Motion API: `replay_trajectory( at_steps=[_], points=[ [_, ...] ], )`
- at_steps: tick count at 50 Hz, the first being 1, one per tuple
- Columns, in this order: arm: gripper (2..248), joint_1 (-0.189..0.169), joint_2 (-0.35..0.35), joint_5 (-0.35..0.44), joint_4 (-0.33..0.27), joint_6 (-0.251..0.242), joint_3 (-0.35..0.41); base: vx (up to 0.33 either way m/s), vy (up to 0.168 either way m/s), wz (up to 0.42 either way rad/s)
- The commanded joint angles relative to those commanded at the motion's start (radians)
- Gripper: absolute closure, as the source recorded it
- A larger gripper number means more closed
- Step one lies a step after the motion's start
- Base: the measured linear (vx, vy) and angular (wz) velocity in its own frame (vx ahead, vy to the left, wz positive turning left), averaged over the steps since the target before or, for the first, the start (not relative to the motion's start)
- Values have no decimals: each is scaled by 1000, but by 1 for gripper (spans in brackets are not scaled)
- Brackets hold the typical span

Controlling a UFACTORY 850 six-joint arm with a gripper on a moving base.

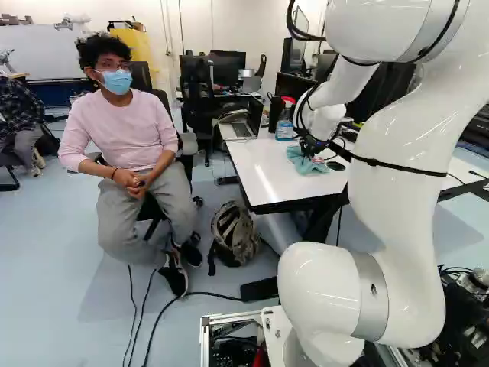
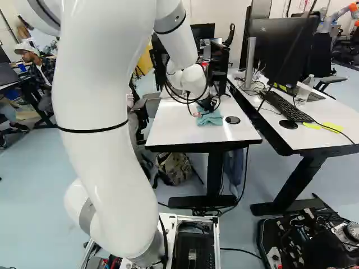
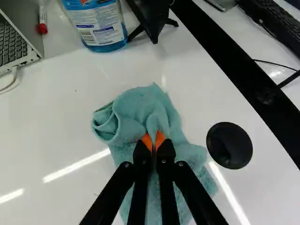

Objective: Clean the table with the green towel

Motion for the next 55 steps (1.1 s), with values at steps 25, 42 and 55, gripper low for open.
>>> replay_trajectory(
  at_steps=[25, 42, 55],
  points=[
    [222, 0, 28, -2, 0, 0, 6, 0, 0, 0],
    [222, 0, 90, -70, 0, 0, 35, 0, 0, 0],
    [222, 2, 128, -153, 0, 0, 43, 0, 0, 0]
  ],
)
